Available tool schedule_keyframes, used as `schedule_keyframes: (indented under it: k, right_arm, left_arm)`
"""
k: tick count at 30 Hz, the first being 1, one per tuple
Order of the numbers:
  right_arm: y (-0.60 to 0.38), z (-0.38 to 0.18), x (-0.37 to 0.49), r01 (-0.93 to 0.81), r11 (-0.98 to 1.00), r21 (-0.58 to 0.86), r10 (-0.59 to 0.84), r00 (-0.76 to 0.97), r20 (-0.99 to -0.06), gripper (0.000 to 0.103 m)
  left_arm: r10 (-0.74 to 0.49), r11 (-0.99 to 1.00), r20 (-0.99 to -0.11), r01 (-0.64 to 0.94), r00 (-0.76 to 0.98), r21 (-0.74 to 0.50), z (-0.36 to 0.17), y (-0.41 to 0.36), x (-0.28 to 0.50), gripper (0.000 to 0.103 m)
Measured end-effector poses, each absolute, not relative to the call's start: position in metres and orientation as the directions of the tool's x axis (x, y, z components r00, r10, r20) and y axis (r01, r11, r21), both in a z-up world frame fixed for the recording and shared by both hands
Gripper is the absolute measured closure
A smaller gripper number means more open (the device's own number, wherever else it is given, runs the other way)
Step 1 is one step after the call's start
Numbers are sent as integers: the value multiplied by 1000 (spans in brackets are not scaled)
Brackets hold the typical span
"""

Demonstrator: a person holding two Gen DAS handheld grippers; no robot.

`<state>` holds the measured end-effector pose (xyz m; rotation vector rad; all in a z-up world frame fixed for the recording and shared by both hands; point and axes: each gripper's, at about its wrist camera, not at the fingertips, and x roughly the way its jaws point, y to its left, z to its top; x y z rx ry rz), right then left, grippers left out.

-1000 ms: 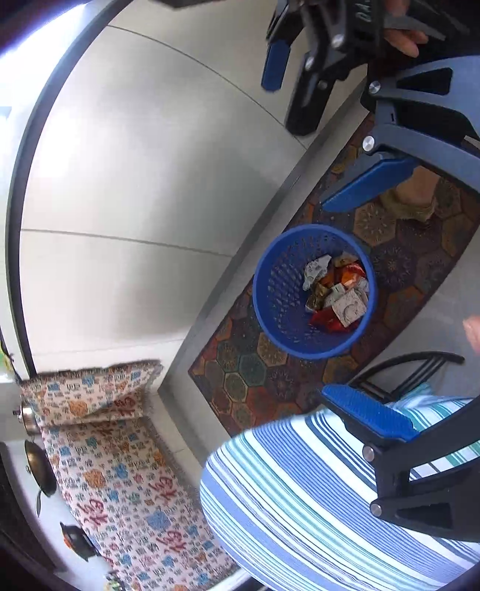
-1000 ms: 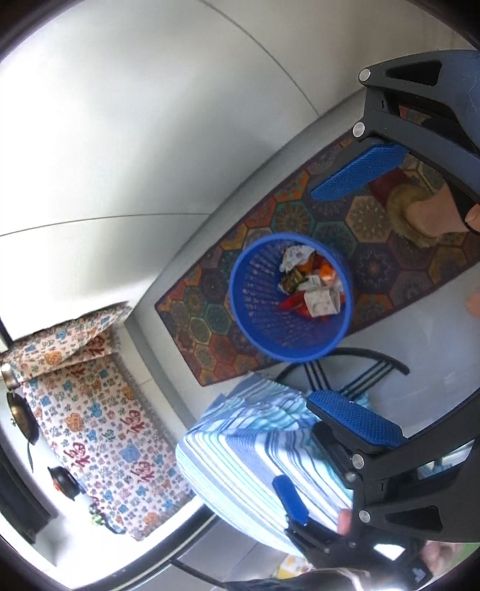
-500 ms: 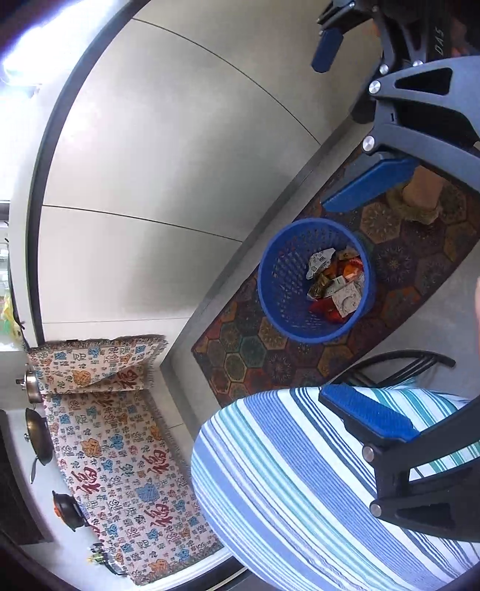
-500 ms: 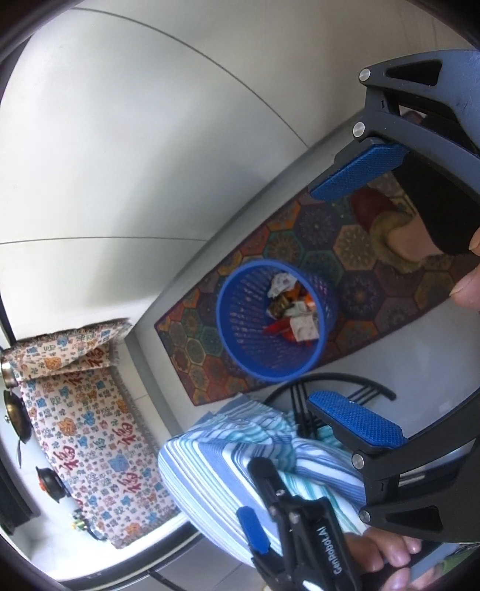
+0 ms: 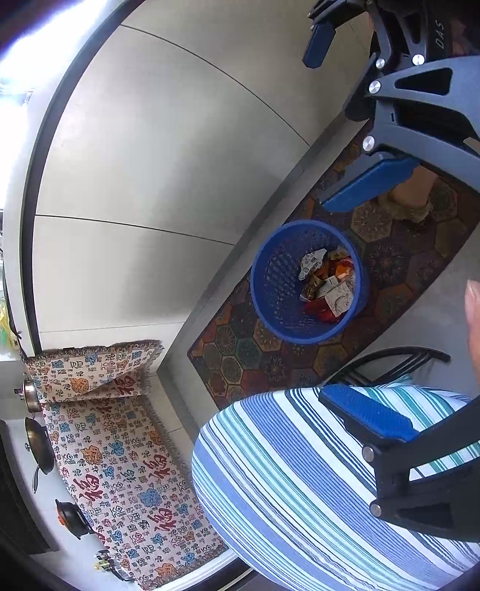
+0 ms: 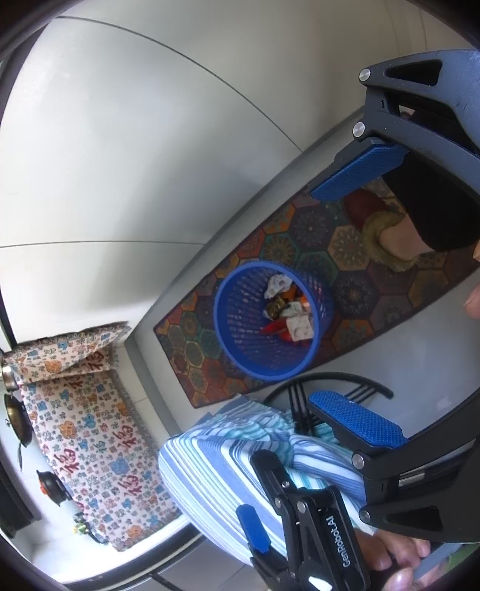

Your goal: Collect trash

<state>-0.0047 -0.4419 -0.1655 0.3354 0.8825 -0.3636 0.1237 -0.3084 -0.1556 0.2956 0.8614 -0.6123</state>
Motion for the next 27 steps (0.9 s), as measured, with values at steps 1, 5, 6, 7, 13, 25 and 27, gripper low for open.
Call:
schedule_keyframes:
  k: [1,5,6,7,13,25,27]
  right_arm:
    - [-442,-166,-5,440,888,134,-169,582,-796,0]
    - [-441,-166,-4,437,889,136,-164,582,-797,0]
    - [-441,-166,-4,437,889,137,-163,582,-797,0]
    - [-441,-166,-4,435,889,138,-161,583,-797,0]
    - [-439,-166,-4,432,892,136,-160,581,-798,0]
    - [-439,-166,-4,432,892,133,-162,579,-799,0]
    - [-439,-166,-4,429,893,132,-160,579,-799,0]
  left_arm:
    - [-378,793,-781,610,497,4,-156,-308,124,7]
    - [-375,794,-784,607,495,4,-156,-308,124,7]
    - [-374,795,-784,607,496,4,-156,-308,124,7]
    - [-374,795,-784,607,495,4,-156,-308,124,7]
    - [-375,792,-785,611,493,6,-156,-307,124,7]
    - [-373,790,-786,612,493,8,-157,-308,125,7]
    - [-372,791,-787,612,493,9,-158,-308,125,7]
